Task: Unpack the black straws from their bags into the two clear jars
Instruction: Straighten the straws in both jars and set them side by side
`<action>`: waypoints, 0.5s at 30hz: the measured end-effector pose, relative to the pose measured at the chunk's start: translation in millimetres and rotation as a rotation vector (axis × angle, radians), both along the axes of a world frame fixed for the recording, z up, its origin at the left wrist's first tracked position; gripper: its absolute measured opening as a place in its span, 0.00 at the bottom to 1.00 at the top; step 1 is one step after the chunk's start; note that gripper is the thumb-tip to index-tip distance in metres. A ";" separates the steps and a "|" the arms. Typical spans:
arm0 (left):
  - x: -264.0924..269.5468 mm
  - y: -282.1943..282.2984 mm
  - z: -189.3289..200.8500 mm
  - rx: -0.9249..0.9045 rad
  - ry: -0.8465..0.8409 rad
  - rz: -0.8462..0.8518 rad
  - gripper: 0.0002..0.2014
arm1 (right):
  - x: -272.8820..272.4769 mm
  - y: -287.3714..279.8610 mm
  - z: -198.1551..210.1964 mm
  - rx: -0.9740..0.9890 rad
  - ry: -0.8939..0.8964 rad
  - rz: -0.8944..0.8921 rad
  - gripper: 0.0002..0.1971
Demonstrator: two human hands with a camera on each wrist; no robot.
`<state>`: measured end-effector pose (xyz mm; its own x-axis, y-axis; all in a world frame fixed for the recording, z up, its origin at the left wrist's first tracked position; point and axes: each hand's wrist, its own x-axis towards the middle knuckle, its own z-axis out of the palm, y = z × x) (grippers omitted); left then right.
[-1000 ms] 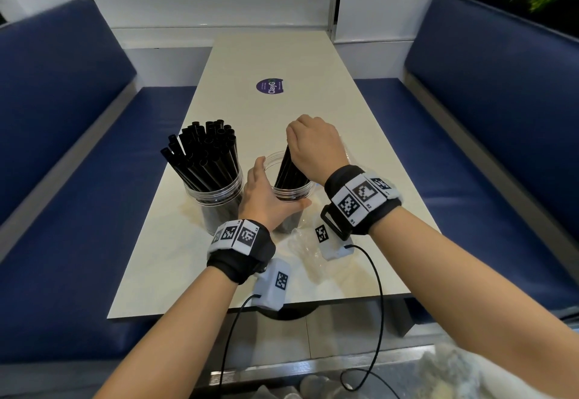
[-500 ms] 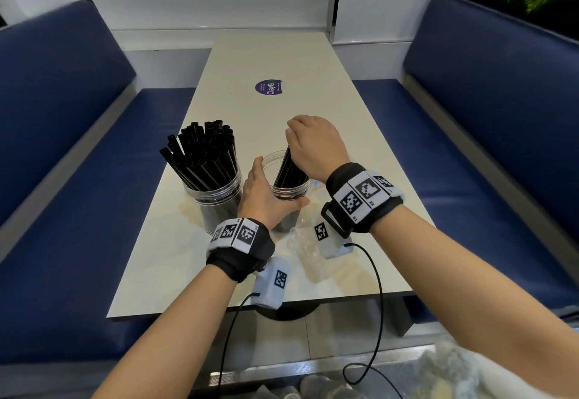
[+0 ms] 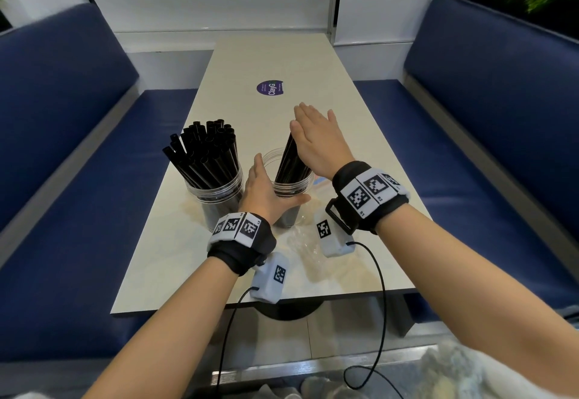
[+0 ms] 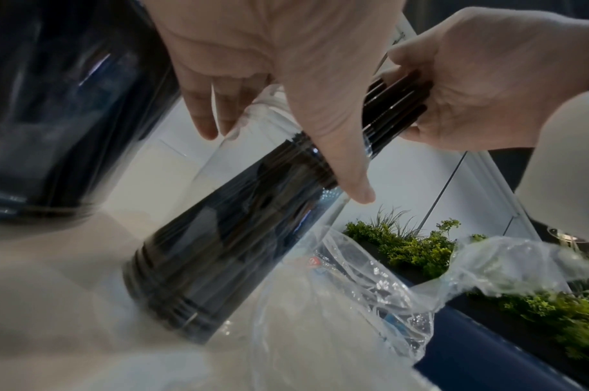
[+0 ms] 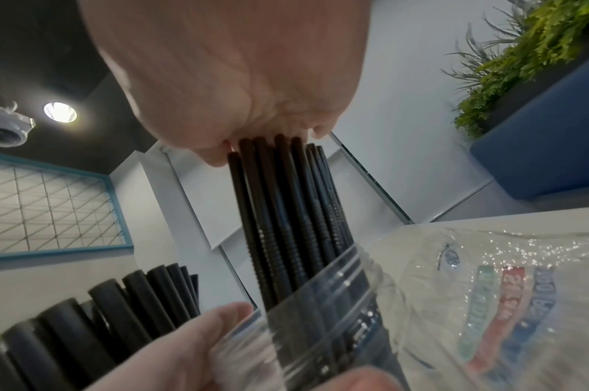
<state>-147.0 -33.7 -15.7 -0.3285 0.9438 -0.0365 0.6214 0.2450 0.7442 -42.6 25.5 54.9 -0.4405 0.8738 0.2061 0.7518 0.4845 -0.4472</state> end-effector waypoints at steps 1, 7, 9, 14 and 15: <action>-0.7 -1.1 1.4 0.004 0.003 -0.008 0.62 | 0.5 -1.6 2.1 -0.004 0.029 -0.002 0.24; -3.6 -21.8 16.6 0.145 0.085 -0.053 0.47 | 2.9 -14.2 16.1 0.003 0.113 -0.009 0.23; -7.6 -33.8 22.9 0.241 0.103 -0.067 0.35 | 4.8 -20.1 23.0 0.016 0.144 -0.001 0.22; -31.1 -70.2 36.5 0.476 0.151 0.054 0.04 | 4.6 -38.4 40.0 0.040 0.243 0.054 0.23; -39.0 -75.7 35.4 0.493 0.162 0.095 0.05 | 2.0 -41.7 42.6 0.045 0.251 0.069 0.23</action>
